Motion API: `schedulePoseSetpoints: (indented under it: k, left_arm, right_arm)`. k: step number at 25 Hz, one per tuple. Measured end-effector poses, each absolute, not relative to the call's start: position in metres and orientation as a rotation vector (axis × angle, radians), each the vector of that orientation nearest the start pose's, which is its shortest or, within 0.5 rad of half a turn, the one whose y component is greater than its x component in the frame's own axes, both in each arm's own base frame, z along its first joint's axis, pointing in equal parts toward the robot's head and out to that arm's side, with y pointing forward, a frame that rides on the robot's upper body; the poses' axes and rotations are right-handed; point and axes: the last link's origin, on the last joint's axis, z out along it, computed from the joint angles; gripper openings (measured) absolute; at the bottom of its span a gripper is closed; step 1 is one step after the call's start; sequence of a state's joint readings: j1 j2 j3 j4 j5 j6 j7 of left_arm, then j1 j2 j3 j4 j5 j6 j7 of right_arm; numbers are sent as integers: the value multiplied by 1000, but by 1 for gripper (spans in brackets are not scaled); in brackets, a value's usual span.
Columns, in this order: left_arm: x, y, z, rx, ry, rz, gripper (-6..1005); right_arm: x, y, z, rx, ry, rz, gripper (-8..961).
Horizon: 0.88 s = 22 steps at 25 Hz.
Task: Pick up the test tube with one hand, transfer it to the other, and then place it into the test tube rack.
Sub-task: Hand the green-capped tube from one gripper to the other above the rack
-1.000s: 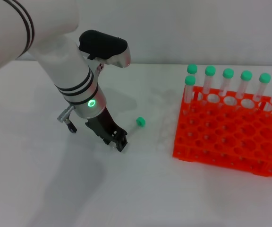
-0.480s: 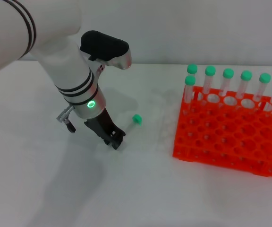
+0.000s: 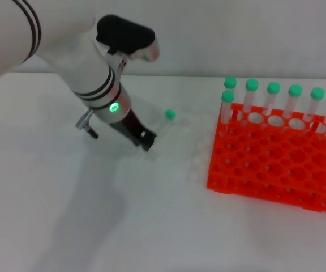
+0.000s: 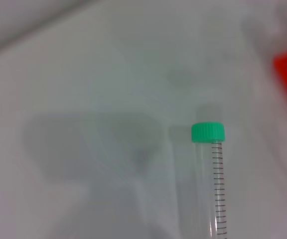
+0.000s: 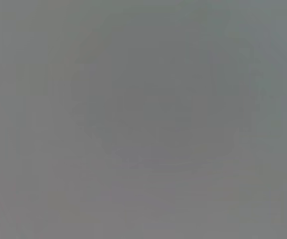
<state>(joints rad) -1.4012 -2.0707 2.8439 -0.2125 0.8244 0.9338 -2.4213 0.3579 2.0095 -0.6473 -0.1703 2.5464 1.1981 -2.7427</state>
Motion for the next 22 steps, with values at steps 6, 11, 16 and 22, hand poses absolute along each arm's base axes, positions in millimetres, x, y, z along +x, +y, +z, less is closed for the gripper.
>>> schedulePoseSetpoints:
  k: [6, 11, 16, 22]
  left_arm:
    - [-152, 473, -58, -2384, -1050, 187, 195]
    - [-171, 477, -53, -2314, -1131, -131, 199]
    - [-199, 468, -44, -2232, -1201, -404, 202]
    - [-224, 446, -20, -2166, -1117, -797, 206]
  right_arm:
    - [399, 310, 100, -1271, 564, 677, 813]
    - [400, 308, 99, -1268, 575, 679, 812]
    - [402, 307, 99, -1251, 592, 688, 811]
    - [406, 306, 102, -1197, 691, 792, 809]
